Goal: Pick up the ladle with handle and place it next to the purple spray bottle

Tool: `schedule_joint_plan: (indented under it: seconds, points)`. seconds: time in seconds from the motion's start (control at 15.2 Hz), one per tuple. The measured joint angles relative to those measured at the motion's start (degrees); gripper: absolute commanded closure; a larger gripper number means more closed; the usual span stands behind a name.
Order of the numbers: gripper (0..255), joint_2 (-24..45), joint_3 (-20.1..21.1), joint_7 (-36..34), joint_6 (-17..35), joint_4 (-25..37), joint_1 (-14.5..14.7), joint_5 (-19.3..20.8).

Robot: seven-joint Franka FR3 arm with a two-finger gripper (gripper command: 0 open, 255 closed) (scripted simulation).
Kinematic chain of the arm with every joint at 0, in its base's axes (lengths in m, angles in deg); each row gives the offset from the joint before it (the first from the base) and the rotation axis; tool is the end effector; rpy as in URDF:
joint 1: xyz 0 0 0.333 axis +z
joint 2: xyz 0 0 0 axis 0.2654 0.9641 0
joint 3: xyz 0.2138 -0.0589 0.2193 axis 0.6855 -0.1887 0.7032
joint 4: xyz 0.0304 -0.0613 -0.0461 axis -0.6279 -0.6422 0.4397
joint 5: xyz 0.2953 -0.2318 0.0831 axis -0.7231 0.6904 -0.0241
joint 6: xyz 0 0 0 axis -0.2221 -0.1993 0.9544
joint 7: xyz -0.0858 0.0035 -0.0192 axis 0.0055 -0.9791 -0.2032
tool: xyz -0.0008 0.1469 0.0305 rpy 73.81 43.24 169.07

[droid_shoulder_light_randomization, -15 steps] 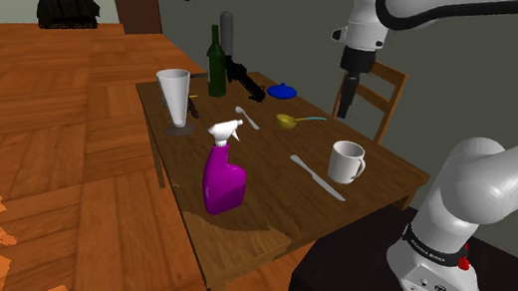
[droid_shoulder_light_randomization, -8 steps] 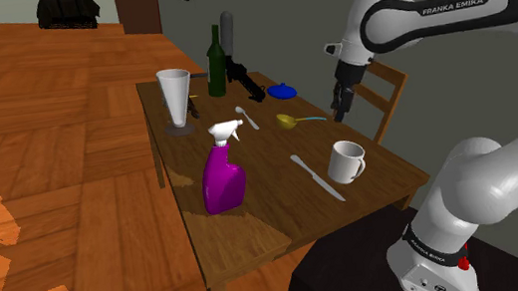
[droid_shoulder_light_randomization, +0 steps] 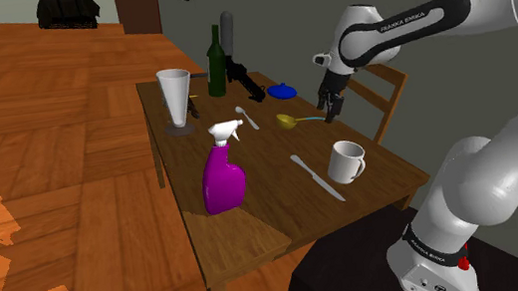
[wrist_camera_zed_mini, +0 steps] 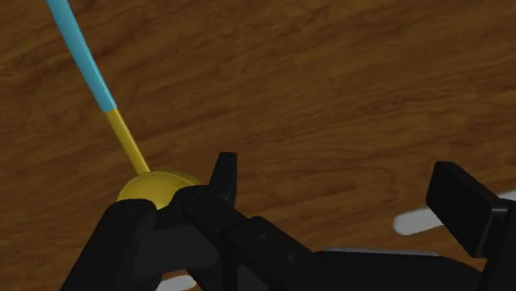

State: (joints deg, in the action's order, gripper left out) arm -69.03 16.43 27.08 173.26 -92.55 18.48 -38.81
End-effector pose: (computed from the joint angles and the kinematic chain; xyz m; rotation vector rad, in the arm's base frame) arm 0.4023 -0.1424 0.3917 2.8647 1.1989 0.1551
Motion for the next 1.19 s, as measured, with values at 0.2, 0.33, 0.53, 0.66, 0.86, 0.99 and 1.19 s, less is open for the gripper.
schedule_joint_plan:
  seconds: [0.2, 0.33, 0.53, 0.66, 0.86, 0.99, 1.19]
  points:
    - [0, 5.7, -3.6, 8.5, 4.8, 2.1, 1.7, -1.5]
    - [0, 11.1, -6.1, 15.0, 7.3, 5.5, 3.4, -4.3]
    - [0, 18.5, -8.6, 25.0, 10.4, 10.1, 5.2, -9.5]
    - [0, 23.9, -9.4, 32.1, 11.9, 13.8, 5.7, -14.2]
    - [0, 28.6, -9.2, 38.4, 13.2, 16.7, 5.4, -18.6]
    - [0, 30.5, -8.9, 40.0, 14.3, 17.2, 5.1, -20.3]
    - [0, 32.5, -8.5, 41.6, 16.1, 17.1, 4.7, -22.4]
